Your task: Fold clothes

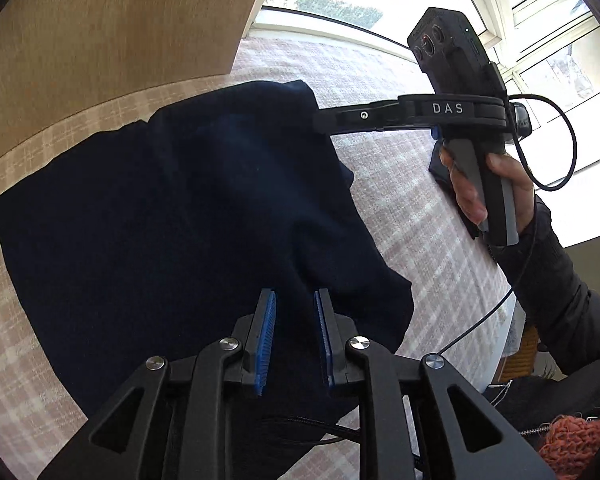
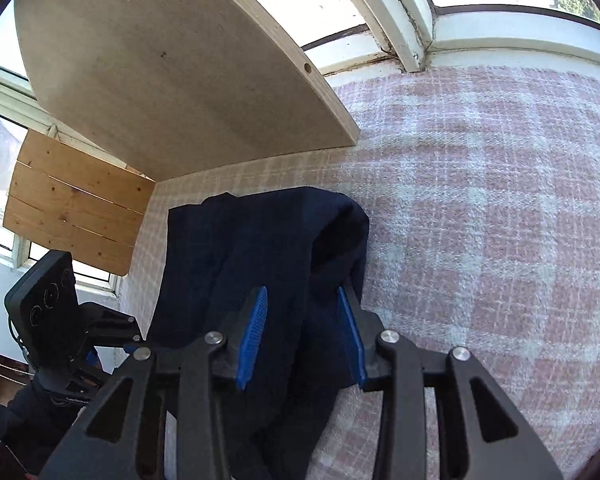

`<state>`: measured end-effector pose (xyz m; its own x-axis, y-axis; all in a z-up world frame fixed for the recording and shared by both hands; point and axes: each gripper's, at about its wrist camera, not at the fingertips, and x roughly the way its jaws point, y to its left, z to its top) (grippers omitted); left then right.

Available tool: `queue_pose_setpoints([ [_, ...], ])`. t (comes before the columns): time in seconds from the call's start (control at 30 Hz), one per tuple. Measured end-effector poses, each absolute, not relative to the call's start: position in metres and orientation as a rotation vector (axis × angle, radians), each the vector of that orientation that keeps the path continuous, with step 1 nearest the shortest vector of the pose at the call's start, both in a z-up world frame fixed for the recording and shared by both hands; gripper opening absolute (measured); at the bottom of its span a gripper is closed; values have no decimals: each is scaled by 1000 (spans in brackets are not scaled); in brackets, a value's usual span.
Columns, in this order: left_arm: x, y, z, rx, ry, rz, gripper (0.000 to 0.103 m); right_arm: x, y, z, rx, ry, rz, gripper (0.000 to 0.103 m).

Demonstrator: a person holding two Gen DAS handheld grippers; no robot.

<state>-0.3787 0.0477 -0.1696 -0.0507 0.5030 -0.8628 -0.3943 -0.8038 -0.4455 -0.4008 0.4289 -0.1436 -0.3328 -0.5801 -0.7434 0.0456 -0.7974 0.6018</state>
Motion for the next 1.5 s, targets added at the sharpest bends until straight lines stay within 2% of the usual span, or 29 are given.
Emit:
queue_pose_setpoints([
  [0.03,-376,44,-173,-1638,-107,1916,21,-404,426,-144,1518,-664,-2179,29],
  [0.07,-376,39,-176,-1648,-107,1919,21,-407,424,-144,1534,-627,-2176,4],
  [0.17,-376,27,-188,-1678,-118,1917,29,-417,423,-129,1534,-480,-2225,3],
  [0.23,-375,23,-197,-1704,-129,1898,29,-425,427,-118,1525,-358,-2311,3],
  [0.37,-375,21,-202,-1704,-130,1886,29,-434,420,-129,1606,-288,-2268,3],
  [0.53,-374,10,-192,-1661,-118,1920,29,-406,446,-108,1600,-295,-2453,11],
  [0.6,-382,-8,-184,-1632,-119,2003,29,-380,442,-90,1504,-319,-2459,15],
  [0.7,-400,-37,-178,-1599,-197,2097,29,-351,410,-95,1438,-453,-2217,31],
  [0.77,-415,-47,-179,-1558,-266,2106,29,-342,386,-118,1499,-481,-2088,31],
  [0.87,-438,-49,-191,-1530,-149,2181,30,-334,371,-160,1647,-404,-2064,31],
  [0.9,-447,-54,-197,-1542,-128,2208,30,-331,374,-166,1633,-413,-2078,26],
  [0.97,-461,-69,-201,-1551,-148,2250,25,-329,380,-161,1687,-377,-2096,24],
  [1.03,-468,-81,-195,-1534,-229,2285,25,-328,383,-149,1732,-286,-2145,26],
  [1.1,-469,-83,-185,-1493,-214,2314,28,-332,379,-127,1671,-213,-2224,26],
  [1.17,-467,-81,-176,-1462,-195,2305,29,-345,368,-111,1569,-197,-2274,33],
  [1.23,-465,-79,-170,-1433,-201,2270,29,-361,357,-102,1477,-170,-2326,51],
  [1.4,-434,-57,-178,-1464,-271,2105,30,-405,345,-135,1556,-95,-2329,52],
  [1.43,-422,-53,-181,-1466,-292,2065,32,-407,349,-140,1570,-83,-2342,52],
  [1.47,-409,-52,-187,-1486,-271,2049,41,-410,353,-145,1585,-71,-2355,52],
  [1.5,-396,-52,-193,-1512,-233,2043,42,-408,355,-144,1615,-48,-2364,52],
])
